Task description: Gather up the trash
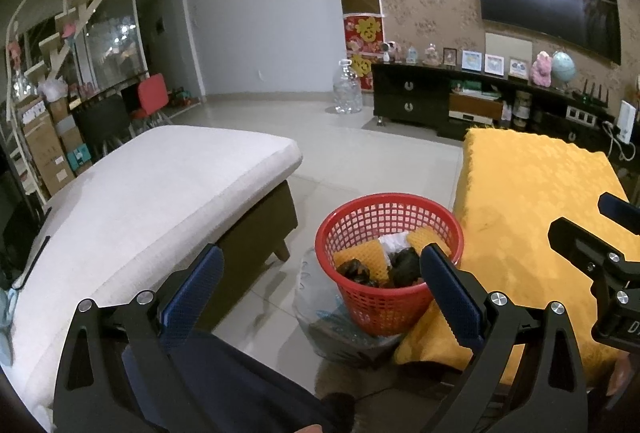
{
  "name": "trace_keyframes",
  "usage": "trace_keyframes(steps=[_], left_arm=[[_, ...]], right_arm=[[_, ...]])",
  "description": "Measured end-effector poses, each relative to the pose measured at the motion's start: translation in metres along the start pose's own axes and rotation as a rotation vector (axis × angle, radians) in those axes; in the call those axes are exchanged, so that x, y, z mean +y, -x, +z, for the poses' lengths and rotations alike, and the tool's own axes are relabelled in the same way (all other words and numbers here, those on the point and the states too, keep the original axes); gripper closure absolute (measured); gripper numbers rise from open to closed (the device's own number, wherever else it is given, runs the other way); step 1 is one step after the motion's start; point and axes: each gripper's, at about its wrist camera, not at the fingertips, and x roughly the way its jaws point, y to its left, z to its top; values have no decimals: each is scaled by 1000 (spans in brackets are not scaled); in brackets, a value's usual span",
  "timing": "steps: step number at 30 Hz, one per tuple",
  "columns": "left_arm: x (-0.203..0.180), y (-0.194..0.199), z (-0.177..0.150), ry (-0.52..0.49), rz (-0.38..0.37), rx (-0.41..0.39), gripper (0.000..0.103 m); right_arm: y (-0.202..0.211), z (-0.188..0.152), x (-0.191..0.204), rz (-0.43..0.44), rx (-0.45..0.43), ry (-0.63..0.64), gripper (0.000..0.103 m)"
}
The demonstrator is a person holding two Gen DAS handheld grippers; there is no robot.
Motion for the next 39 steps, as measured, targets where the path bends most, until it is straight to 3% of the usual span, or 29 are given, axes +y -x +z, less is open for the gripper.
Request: trace_keyframes(steps=[39], left_arm=[[-5,-6,-6,-7,-29,19,8]], right_arm=[[-4,-6,-4,-6,16,-10,7]])
